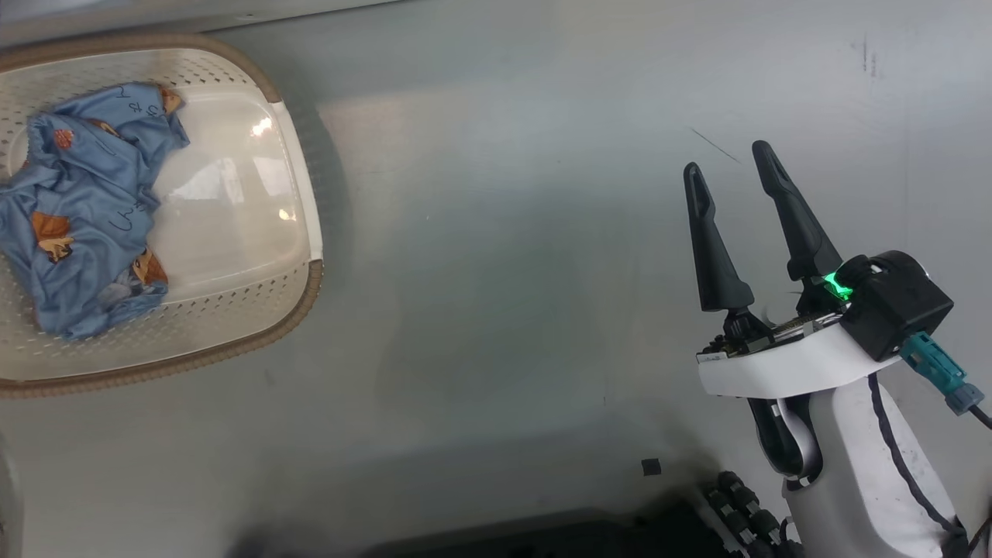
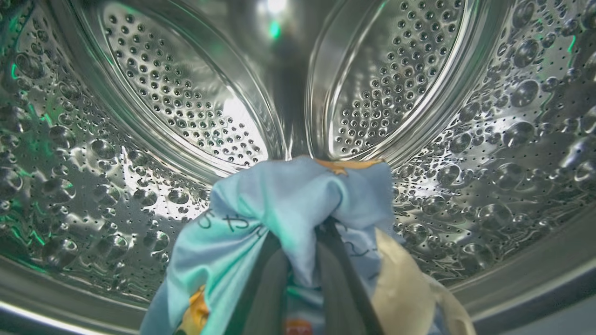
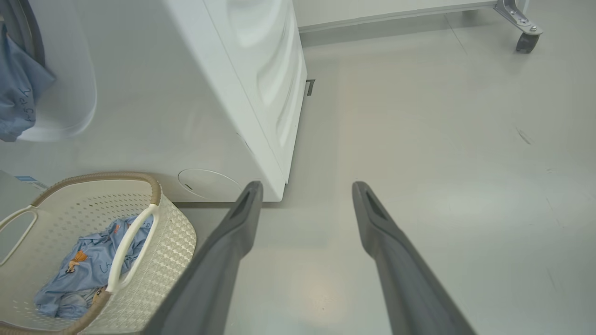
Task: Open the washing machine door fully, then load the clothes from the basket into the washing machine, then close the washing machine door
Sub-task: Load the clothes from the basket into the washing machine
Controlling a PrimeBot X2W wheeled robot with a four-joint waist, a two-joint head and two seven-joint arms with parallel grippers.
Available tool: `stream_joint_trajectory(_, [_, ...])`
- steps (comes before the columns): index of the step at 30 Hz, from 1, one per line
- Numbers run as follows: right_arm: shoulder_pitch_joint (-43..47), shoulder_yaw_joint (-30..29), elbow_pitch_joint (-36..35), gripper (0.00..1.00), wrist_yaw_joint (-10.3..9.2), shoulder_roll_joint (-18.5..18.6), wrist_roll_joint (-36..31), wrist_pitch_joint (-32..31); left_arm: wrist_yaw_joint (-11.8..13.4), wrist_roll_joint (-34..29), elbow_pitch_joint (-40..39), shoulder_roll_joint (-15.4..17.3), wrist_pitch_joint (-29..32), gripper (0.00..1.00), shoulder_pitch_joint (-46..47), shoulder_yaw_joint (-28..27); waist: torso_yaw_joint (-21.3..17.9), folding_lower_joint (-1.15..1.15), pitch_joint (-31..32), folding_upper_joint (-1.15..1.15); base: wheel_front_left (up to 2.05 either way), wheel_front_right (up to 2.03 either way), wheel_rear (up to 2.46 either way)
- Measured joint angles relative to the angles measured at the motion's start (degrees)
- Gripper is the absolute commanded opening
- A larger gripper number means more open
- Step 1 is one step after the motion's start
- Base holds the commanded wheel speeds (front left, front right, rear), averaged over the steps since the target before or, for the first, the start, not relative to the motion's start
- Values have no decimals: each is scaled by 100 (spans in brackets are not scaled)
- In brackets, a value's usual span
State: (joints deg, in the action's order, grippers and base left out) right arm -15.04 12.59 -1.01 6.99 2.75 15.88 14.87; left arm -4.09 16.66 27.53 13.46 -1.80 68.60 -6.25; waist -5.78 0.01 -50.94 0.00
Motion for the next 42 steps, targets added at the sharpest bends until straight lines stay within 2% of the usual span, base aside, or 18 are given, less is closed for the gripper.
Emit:
stream_joint_trajectory(3, [-3, 87, 32, 100, 0, 0, 62, 0, -18, -108, -1, 169, -77, 0, 215, 43, -66, 0, -102, 0, 0, 0, 0])
stream_joint_trajectory(8, [-9, 187, 76, 100, 0, 5, 169, 0, -31, -547, -294, 401, -888, 0, 703, 189, -167, 0, -254, 0, 0, 0, 0])
stream_joint_trajectory(12, [-79, 198, 89, 100, 0, 4, 177, 0, -34, -623, -404, 370, -1429, 0, 983, 292, -220, 0, -358, 0, 0, 0, 0])
stream_joint_trajectory(21, [-175, 182, 133, 100, 0, 4, 201, 0, -58, -867, -432, 334, -1388, 0, 1009, 392, -244, 0, -420, 0, 0, 0, 0])
stream_joint_trajectory(27, [-237, 205, 152, 100, 0, 7, 218, 0, -82, -921, -1151, 311, -1341, 0, 1257, 280, -231, 0, -454, 0, 0, 0, 0])
stream_joint_trajectory(30, [-258, 212, 194, 100, 0, 8, 218, 0, -66, -861, -702, 208, -1339, 0, 1131, 169, -225, 0, -460, 0, 0, 0, 0])
stream_joint_trajectory(31, [-275, 219, 208, 100, 0, 7, 218, 0, -47, -816, -464, 155, -1338, 27, 1048, 131, -223, 0, -458, 0, 0, 0, 0])
stream_joint_trajectory(32, [-297, 223, 222, 100, 0, 8, 218, 0, -37, -800, -318, 124, -1337, 67, 949, 115, -222, 0, -456, 0, 0, 0, 0])
stream_joint_trajectory(33, [-321, 229, 231, 100, 0, 8, 220, 0, -24, -794, -163, 98, -1338, 100, 871, 102, -221, 0, -452, 0, 0, 0, 0])
stream_joint_trajectory(42, [-337, 231, 298, 100, 0, 9, 241, 0, 25, -720, 303, 13, -1339, 100, 825, 77, -195, -1, -400, 0, 0, 0, 0])
